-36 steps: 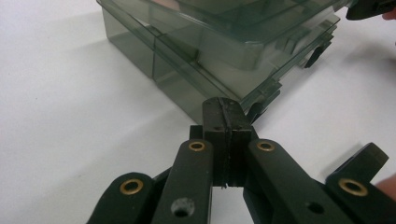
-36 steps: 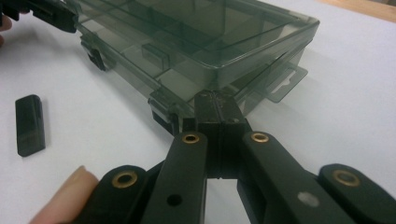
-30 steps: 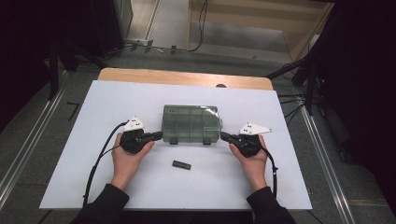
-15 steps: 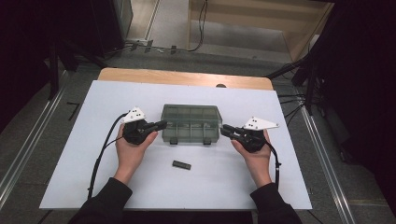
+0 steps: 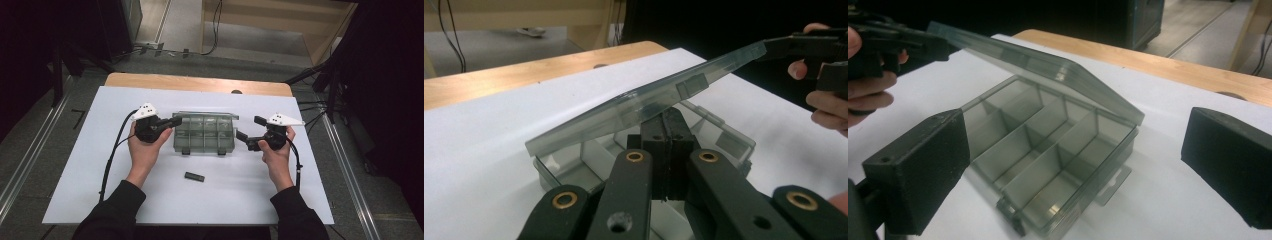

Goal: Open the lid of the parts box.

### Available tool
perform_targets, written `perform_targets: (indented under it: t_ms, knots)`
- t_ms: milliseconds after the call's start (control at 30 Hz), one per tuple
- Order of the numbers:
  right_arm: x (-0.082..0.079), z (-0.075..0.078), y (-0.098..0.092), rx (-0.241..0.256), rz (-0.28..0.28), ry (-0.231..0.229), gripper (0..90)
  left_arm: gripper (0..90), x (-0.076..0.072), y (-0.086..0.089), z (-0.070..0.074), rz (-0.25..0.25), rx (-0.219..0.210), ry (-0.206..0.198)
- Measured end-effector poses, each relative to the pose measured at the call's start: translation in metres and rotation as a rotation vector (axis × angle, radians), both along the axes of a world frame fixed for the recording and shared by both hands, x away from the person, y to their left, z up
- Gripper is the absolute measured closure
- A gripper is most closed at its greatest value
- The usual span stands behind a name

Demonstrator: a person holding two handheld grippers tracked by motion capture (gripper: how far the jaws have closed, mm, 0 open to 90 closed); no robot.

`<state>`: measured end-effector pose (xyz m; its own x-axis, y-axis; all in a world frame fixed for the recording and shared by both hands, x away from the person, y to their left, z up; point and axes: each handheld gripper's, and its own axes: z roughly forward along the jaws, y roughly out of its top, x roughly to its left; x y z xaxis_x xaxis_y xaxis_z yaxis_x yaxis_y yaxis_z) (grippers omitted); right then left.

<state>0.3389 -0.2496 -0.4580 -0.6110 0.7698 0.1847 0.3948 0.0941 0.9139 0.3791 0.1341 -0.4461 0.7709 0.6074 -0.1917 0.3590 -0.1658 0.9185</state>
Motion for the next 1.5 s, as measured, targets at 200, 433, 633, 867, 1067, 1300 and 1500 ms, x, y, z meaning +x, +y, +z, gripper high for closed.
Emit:
perform_targets:
  t_ms: [200,433,633,867,1067,1300,1500]
  knots:
    - [0.017,-0.006,0.002,0.025,-0.019,-0.005,5.6,89.3,0.010,0.000,0.004,0.017,-0.036,-0.005]
    - [0.031,-0.006,0.010,0.022,-0.058,-0.018,34.0,89.3,0.021,0.002,0.005,0.043,-0.047,-0.017]
    - [0.042,-0.001,0.015,0.023,-0.065,-0.029,46.5,89.3,0.030,0.004,0.007,0.063,-0.056,-0.014]
    - [0.051,0.001,0.016,0.023,-0.113,-0.044,57.1,89.2,0.037,0.007,0.010,0.089,-0.059,-0.014]
    - [0.060,0.004,0.016,0.049,-0.122,-0.043,64.1,89.3,0.044,0.006,0.009,0.095,-0.055,-0.007]
    - [0.067,0.007,0.019,0.046,-0.129,-0.044,71.0,89.2,0.043,0.009,0.006,0.082,-0.036,-0.024]
    - [0.070,0.009,0.023,0.039,-0.152,-0.045,78.0,76.5,0.039,0.021,0.000,0.134,-0.037,-0.048]
